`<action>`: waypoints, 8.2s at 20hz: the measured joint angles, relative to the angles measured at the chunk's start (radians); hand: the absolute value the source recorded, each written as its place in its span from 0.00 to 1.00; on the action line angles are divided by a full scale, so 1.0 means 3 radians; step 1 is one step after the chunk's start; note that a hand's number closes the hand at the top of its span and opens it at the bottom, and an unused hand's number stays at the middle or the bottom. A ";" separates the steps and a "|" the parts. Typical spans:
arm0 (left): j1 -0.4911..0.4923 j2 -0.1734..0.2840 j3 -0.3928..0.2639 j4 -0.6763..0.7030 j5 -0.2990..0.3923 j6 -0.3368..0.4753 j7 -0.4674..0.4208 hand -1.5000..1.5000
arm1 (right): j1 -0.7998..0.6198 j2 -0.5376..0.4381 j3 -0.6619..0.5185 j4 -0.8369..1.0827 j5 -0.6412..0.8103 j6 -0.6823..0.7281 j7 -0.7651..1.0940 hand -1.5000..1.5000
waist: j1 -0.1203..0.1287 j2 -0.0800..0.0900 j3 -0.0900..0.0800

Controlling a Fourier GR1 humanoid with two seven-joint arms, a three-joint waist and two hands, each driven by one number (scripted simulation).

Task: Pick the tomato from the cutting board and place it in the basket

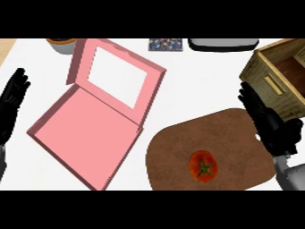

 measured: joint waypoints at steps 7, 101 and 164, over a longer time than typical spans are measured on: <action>0.0347 -0.0387 -0.0218 0.0250 0.0119 -0.0013 0.0414 0.50 | -0.0399 0.0273 0.0138 -0.0585 0.0092 0.0129 -0.0418 1.00 | 0.0049 -0.0086 -0.0015; 0.0954 -0.0764 -0.0098 -0.0356 -0.0132 -0.0206 0.1079 0.50 | -0.0168 -0.0010 0.1748 -0.1702 0.3906 0.1372 0.2975 0.00 | 0.0026 -0.0106 0.0028; 0.1159 -0.0910 0.0111 -0.0595 -0.0292 -0.0310 0.1203 0.50 | 0.0741 -0.1043 -0.1477 -0.3134 0.0719 0.0386 0.1592 1.00 | -0.0083 -0.0103 0.0003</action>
